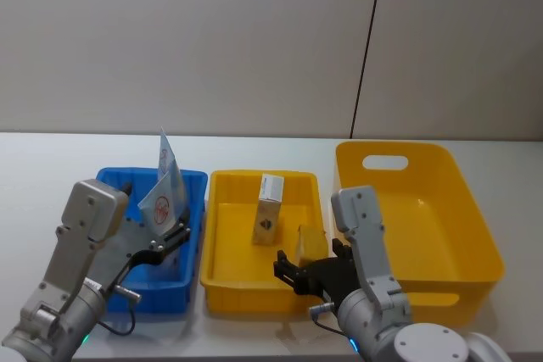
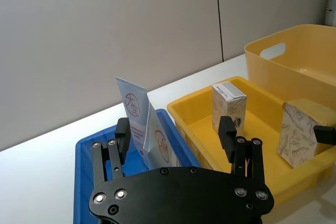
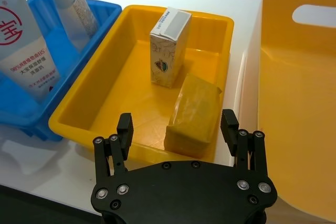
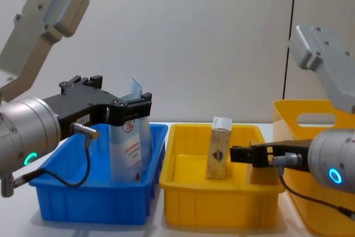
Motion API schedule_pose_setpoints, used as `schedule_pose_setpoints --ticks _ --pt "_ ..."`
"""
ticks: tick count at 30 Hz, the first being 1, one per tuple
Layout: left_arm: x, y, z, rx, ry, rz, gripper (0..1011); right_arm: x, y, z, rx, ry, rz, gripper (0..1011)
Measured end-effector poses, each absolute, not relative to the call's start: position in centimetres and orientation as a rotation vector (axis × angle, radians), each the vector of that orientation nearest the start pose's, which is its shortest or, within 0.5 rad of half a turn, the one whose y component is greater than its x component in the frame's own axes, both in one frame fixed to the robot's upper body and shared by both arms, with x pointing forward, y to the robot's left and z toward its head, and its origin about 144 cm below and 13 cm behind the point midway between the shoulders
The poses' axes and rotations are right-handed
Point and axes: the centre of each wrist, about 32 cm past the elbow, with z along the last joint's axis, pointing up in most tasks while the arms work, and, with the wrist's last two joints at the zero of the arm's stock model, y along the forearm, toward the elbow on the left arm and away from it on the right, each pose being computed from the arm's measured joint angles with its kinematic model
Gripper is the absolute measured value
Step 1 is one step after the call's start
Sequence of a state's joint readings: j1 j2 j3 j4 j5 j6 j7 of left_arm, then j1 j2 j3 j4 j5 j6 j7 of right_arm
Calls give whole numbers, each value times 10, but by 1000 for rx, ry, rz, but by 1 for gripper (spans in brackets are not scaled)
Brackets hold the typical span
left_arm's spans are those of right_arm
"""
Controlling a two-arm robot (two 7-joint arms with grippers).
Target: Bimanual collaborative sorting of washing and personal care products
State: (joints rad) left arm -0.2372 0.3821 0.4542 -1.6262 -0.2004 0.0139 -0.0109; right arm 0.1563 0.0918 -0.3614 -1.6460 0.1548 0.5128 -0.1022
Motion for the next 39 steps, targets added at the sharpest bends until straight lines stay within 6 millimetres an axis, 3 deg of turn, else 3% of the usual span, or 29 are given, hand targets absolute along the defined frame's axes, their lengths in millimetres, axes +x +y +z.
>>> schedule_pose_setpoints --ticks 39 --pt "492 198 1204 61 -268 1124 1001 494 -120 1193 -355 198 -1319 1002"
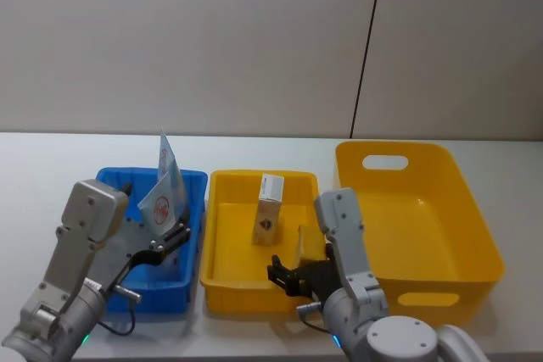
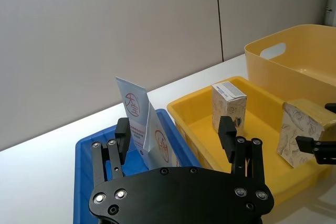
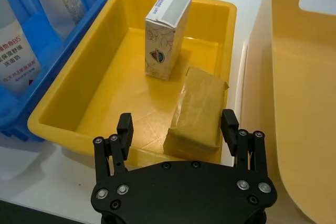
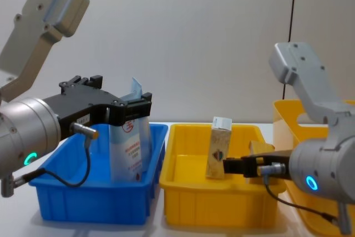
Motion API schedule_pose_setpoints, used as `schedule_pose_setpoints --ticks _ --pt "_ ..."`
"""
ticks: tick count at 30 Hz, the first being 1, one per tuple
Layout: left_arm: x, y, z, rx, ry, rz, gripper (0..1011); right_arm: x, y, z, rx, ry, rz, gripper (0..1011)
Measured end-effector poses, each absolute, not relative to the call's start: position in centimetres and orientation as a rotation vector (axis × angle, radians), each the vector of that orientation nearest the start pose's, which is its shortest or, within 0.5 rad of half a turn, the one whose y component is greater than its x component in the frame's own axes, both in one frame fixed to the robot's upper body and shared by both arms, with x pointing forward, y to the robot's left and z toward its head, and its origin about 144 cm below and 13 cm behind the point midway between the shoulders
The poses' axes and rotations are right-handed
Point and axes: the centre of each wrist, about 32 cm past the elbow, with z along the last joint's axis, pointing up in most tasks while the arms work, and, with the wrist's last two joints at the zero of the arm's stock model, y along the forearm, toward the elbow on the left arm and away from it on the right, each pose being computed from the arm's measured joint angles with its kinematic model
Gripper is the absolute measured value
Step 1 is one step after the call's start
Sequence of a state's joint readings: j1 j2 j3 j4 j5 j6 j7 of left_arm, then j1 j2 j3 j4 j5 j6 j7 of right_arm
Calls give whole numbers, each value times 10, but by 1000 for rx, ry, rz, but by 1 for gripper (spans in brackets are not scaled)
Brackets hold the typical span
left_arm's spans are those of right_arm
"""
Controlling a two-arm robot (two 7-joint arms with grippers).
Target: Bimanual collaborative sorting of washing and personal care products
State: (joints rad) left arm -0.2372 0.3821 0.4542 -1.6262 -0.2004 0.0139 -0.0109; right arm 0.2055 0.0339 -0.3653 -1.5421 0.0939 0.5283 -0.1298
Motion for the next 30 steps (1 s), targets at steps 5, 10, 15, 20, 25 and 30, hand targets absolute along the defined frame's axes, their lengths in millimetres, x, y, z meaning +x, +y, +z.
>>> schedule_pose_setpoints --ticks 5,10,15,20,25,30 --pt "492 198 1204 61 -268 1124 1001 496 -118 1193 -362 202 -1321 1002" --pt "492 198 1204 61 -268 1124 1001 497 -115 1192 -369 206 -1323 1002" --pt "492 198 1204 61 -268 1124 1001 497 -114 1192 -372 206 -1328 1002" --pt "492 198 1204 61 -268 1124 1001 498 -114 1192 -370 203 -1337 1002" --pt "492 198 1204 61 -268 1124 1001 498 -114 1192 -366 199 -1345 1002" --pt "492 198 1204 61 -268 1124 1001 498 -114 1192 -363 198 -1349 966"
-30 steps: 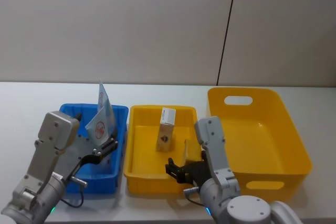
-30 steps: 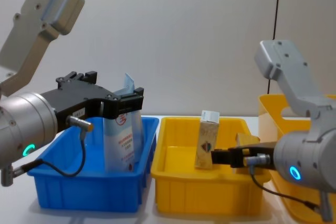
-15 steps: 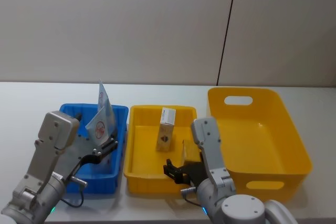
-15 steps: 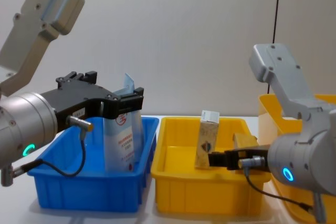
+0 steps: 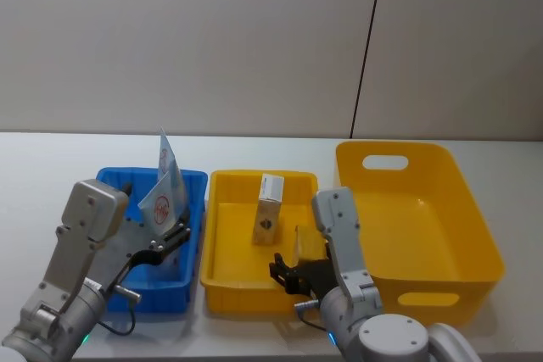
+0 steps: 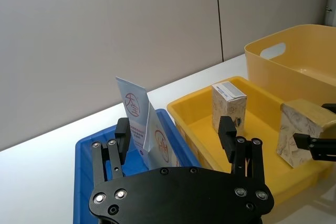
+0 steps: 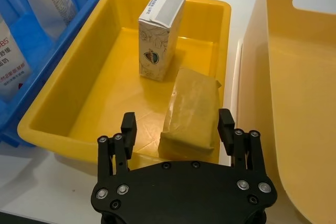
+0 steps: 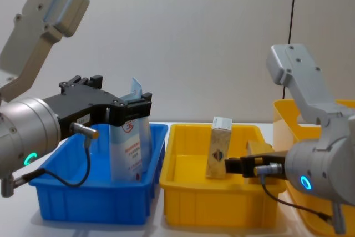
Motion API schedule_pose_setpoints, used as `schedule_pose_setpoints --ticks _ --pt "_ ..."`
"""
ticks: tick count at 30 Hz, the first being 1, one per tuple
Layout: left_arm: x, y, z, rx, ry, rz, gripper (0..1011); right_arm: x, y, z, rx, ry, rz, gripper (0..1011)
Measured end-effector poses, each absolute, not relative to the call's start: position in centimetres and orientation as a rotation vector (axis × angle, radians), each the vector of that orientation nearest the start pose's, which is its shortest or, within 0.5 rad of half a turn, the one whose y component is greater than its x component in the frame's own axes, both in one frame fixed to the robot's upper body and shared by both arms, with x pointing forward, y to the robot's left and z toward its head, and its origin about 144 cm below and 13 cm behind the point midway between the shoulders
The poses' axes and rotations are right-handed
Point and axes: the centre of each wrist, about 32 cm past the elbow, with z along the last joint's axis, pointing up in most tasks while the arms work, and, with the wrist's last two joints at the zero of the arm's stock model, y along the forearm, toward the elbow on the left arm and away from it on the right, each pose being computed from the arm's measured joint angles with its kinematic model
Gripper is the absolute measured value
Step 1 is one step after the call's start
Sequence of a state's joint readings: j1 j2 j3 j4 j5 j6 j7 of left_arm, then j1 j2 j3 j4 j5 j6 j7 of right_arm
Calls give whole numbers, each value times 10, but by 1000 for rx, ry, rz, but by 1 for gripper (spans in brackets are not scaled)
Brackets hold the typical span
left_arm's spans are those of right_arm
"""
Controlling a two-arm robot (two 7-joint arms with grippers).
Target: Bimanual collaborative sorting of washing and personal care products
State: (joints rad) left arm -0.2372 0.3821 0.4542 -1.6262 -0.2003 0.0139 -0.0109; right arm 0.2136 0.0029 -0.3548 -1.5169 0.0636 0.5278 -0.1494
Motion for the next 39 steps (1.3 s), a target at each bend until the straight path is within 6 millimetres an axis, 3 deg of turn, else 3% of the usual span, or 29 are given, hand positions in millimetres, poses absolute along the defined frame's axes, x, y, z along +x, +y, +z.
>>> schedule_pose_setpoints --ticks 20,39 --pt "492 198 1204 61 -268 1124 1001 498 -114 1192 -360 194 -1357 373" --pt "492 198 1204 61 -268 1124 1001 498 -114 1192 -358 193 -1359 332"
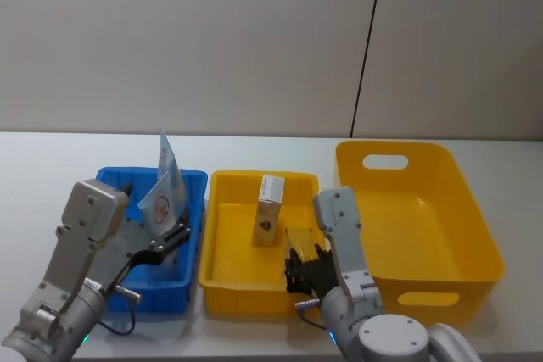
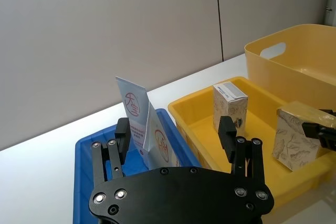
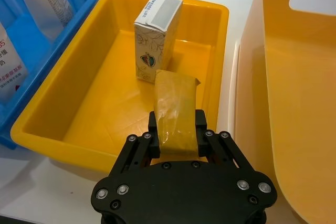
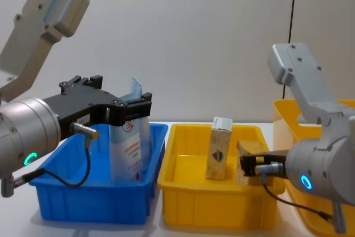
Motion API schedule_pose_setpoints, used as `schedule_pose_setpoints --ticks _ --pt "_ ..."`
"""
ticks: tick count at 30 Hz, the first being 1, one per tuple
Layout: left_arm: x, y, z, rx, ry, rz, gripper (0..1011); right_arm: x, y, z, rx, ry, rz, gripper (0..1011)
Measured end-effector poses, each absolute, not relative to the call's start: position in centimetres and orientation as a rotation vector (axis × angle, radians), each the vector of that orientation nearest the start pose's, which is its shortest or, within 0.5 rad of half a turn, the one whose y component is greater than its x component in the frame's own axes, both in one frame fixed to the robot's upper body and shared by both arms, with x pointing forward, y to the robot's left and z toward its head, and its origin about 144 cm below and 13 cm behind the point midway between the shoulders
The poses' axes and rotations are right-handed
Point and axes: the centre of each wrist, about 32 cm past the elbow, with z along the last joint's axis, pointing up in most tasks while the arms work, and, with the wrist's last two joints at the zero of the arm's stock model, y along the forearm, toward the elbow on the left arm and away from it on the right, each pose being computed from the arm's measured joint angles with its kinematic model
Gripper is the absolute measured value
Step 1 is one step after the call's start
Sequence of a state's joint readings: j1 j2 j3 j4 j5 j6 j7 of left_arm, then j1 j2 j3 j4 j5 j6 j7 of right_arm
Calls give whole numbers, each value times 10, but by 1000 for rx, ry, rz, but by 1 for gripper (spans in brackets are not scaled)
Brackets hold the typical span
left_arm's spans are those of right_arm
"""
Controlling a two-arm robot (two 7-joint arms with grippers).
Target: Bimanual collaborative sorting of washing and personal care products
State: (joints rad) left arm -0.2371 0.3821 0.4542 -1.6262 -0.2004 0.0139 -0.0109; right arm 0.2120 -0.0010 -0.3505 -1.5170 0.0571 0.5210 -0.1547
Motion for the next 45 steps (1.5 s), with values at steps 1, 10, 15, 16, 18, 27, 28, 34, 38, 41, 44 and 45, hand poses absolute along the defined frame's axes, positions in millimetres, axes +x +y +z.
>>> schedule_pose_setpoints --ticks 1,10,15,16,18,27,28,34,38,41,44,45 --pt "492 198 1204 61 -268 1124 1001 498 -114 1192 -358 193 -1359 332" --pt "492 198 1204 61 -268 1124 1001 497 -115 1193 -349 185 -1356 332" --pt "492 198 1204 61 -268 1124 1001 497 -116 1195 -323 164 -1343 332" --pt "492 198 1204 61 -268 1124 1001 497 -116 1196 -315 159 -1340 332" --pt "492 198 1204 61 -268 1124 1001 496 -117 1199 -294 145 -1334 332" --pt "492 198 1204 61 -268 1124 1001 498 -120 1221 -175 84 -1307 332" --pt "492 198 1204 61 -268 1124 1001 498 -120 1223 -166 80 -1305 332" --pt "492 198 1204 61 -268 1124 1001 501 -125 1244 -75 28 -1301 332" --pt "492 198 1204 61 -268 1124 1001 505 -134 1262 -13 -17 -1314 332" --pt "492 198 1204 61 -268 1124 1001 506 -140 1269 8 -34 -1327 332" --pt "492 198 1204 61 -268 1124 1001 508 -149 1277 28 -58 -1348 332" --pt "492 198 1204 61 -268 1124 1001 508 -154 1280 34 -67 -1360 332"
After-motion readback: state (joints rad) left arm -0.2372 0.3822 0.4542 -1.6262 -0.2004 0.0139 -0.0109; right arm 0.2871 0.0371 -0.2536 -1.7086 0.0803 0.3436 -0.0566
